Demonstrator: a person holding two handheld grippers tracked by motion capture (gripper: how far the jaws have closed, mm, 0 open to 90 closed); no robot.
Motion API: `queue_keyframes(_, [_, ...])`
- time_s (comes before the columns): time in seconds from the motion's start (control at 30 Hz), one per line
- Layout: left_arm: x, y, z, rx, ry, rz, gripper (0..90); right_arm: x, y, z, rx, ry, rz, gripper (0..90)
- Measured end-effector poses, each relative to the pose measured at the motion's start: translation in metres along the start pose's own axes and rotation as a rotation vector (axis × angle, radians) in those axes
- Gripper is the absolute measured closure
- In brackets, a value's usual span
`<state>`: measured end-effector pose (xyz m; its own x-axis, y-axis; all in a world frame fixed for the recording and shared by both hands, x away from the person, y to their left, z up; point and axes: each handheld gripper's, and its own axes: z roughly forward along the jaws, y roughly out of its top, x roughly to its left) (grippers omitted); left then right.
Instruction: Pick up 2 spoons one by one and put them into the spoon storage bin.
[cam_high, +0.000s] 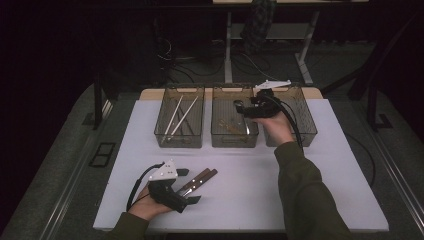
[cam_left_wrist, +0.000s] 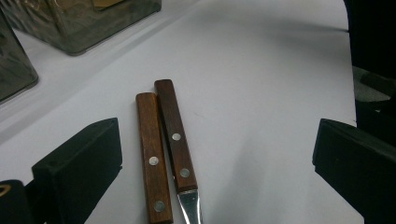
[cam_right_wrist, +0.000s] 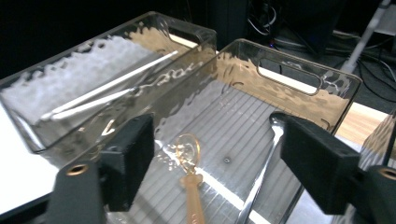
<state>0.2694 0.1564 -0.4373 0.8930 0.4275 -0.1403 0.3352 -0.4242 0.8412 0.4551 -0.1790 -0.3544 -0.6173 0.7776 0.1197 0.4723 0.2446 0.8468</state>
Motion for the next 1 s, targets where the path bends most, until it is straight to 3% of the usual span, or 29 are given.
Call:
queue_keyframes(0.17, [0.000, 0.000, 0.000, 0.008, 0.010, -0.002, 0.1, -0.002, -0.008, -0.018, -0.014, 0.048, 0.024, 16.8])
queue_keyframes(0.37, [0.001, 0.001, 0.000, 0.010, 0.015, -0.002, 0.1, 0.000, -0.022, -0.039, -0.027, 0.081, 0.014, 16.2])
queue_keyframes(0.63, [0.001, 0.000, -0.001, 0.019, 0.034, -0.008, 0.1, 0.005, -0.047, -0.064, -0.036, 0.084, -0.012, 16.1])
queue_keyframes(1.0, [0.001, 0.001, -0.002, 0.031, 0.055, -0.011, 0.7, 0.014, -0.099, -0.093, -0.032, 0.088, -0.036, 16.2])
